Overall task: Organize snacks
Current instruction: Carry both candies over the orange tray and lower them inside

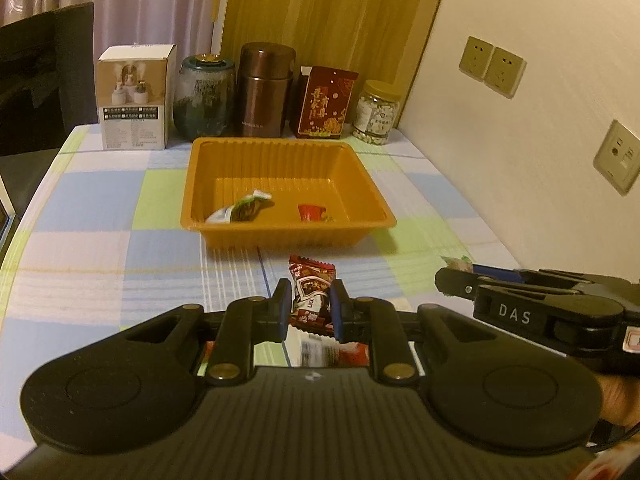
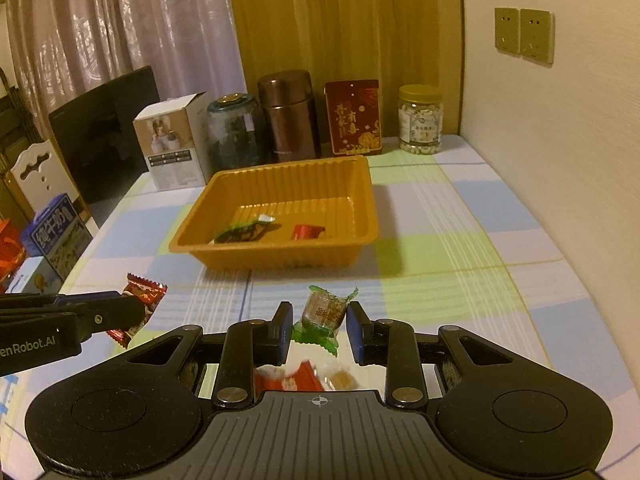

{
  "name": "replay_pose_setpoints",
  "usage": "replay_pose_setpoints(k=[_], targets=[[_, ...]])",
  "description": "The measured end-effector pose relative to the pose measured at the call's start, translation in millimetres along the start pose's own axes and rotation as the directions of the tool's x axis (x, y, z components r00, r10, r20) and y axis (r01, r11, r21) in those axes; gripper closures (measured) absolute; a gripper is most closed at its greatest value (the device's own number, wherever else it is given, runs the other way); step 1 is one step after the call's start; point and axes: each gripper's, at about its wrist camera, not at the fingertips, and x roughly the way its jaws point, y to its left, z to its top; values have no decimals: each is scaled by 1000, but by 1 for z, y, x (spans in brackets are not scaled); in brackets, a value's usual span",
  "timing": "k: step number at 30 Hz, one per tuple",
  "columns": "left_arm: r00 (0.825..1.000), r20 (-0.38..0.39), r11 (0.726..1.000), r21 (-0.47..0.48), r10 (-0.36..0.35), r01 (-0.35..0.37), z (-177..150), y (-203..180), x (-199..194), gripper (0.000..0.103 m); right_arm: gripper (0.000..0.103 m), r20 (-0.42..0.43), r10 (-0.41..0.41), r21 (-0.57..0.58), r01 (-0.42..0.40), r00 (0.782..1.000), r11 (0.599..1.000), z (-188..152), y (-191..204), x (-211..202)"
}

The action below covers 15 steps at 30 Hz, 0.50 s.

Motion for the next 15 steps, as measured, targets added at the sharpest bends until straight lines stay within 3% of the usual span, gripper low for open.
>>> replay_pose_setpoints(k=[15], targets=[[1000,-5,1000,8,15,-15,48,13,55,85,73,6,34,8,-34,999,999,57,-8,51]])
